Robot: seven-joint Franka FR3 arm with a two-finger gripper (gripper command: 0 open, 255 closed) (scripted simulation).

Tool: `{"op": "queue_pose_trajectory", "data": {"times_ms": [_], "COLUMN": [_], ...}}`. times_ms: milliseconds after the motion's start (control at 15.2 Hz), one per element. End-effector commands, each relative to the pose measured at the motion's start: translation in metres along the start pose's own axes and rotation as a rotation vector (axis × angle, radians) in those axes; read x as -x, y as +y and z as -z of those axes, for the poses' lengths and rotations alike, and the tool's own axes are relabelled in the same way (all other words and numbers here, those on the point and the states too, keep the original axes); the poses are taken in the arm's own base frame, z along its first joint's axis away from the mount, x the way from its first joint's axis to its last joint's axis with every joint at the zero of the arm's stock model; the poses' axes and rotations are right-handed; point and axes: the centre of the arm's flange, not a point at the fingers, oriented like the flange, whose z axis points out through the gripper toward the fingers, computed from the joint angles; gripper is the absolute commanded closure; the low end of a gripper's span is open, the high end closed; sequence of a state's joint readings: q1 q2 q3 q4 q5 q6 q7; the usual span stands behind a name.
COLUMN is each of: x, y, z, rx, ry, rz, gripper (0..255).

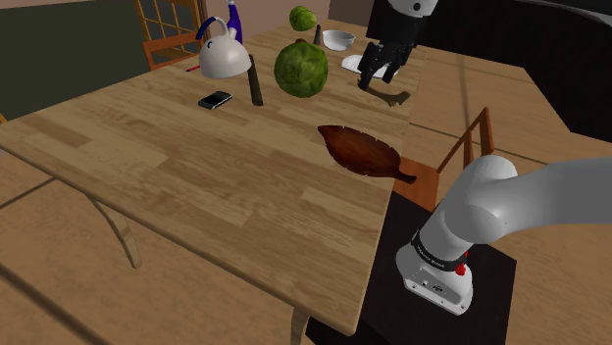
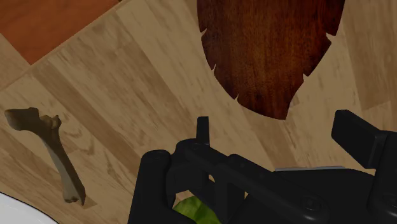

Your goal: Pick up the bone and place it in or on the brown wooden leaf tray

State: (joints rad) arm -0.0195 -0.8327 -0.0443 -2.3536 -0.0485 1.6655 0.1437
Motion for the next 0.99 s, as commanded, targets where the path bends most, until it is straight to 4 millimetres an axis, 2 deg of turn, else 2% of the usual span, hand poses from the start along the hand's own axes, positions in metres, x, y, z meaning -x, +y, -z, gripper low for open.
{"op": "queue_pose_trajectory", "data": {"times_ms": [0, 924], "x": [0.000, -0.083], "y": [0.000, 0.158], "z": [0.000, -0.064], "rx": [0.000, -0.024], "ry": [0.000, -0.032], "rz": [0.000, 0.002], "gripper": [0, 0]}}
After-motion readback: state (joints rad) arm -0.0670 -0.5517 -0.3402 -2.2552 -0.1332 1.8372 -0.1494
